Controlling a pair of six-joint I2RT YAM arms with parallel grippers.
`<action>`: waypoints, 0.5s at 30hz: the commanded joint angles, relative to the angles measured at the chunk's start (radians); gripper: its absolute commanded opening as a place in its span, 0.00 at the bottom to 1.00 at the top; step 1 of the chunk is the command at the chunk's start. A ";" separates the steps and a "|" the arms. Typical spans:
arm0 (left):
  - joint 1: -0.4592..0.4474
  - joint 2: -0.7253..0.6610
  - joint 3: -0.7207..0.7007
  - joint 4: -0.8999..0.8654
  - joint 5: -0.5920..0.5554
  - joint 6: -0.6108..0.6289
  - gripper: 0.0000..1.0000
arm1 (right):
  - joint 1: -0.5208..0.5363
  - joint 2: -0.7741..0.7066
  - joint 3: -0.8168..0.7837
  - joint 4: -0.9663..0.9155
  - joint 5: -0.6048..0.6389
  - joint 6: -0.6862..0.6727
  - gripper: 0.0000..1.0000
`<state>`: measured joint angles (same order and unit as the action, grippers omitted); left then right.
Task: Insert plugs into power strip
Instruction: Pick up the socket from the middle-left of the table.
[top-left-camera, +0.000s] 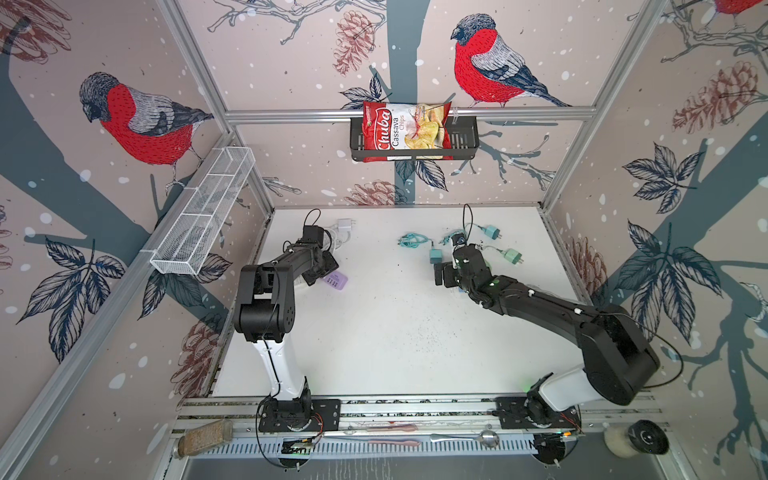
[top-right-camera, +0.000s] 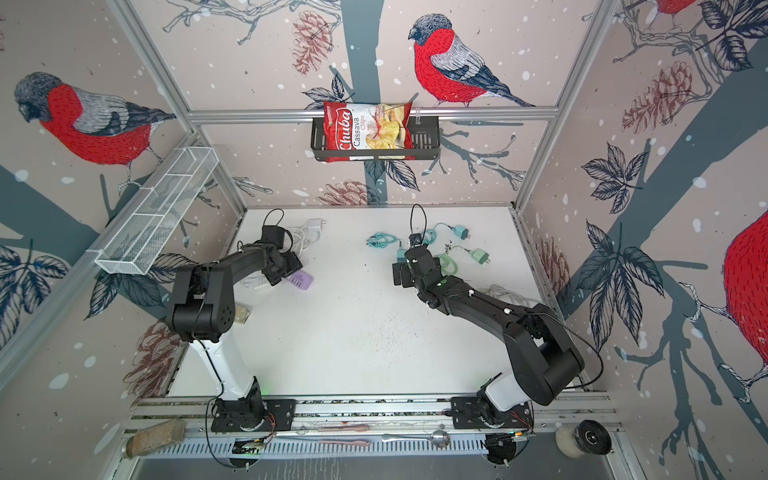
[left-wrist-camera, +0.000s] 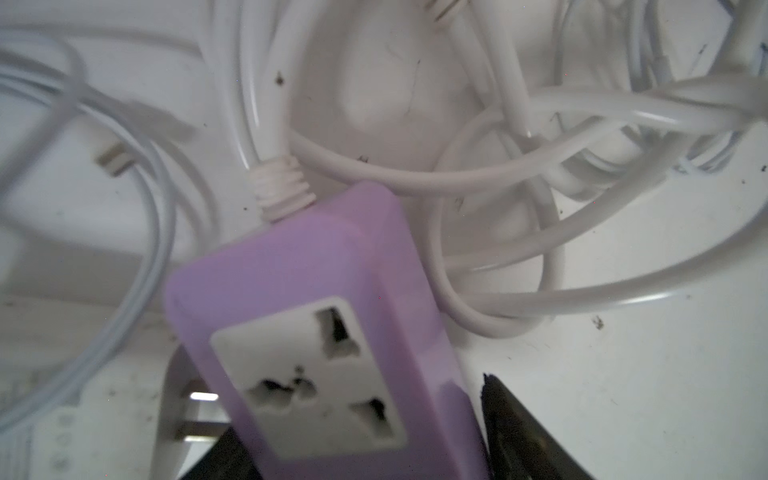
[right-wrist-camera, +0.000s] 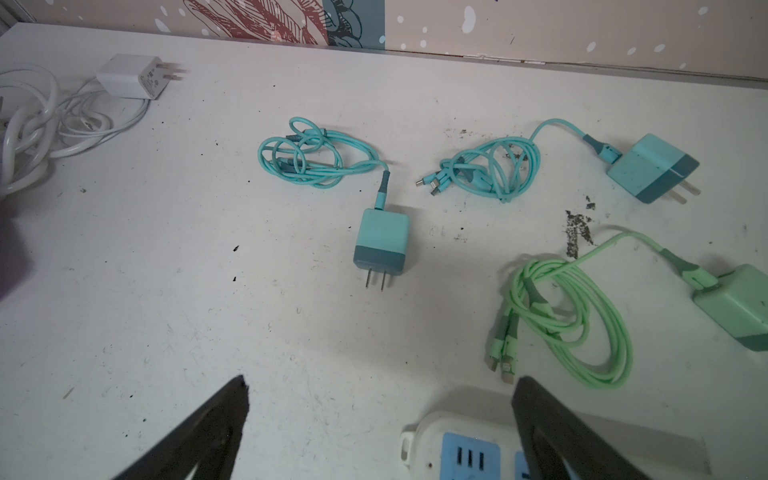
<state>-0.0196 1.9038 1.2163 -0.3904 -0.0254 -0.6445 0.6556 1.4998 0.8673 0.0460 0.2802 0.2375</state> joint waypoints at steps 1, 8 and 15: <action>0.001 -0.023 0.003 -0.002 0.015 0.004 0.64 | -0.002 0.006 -0.004 0.026 -0.007 -0.006 1.00; -0.022 -0.065 -0.012 -0.015 0.045 -0.012 0.41 | -0.015 0.008 -0.017 0.051 -0.041 -0.010 0.99; -0.093 -0.115 -0.060 -0.013 0.066 -0.061 0.31 | -0.041 -0.026 -0.034 0.050 -0.088 -0.028 0.99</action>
<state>-0.0921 1.8156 1.1790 -0.4061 0.0029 -0.6807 0.6247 1.4887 0.8391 0.0742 0.2256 0.2298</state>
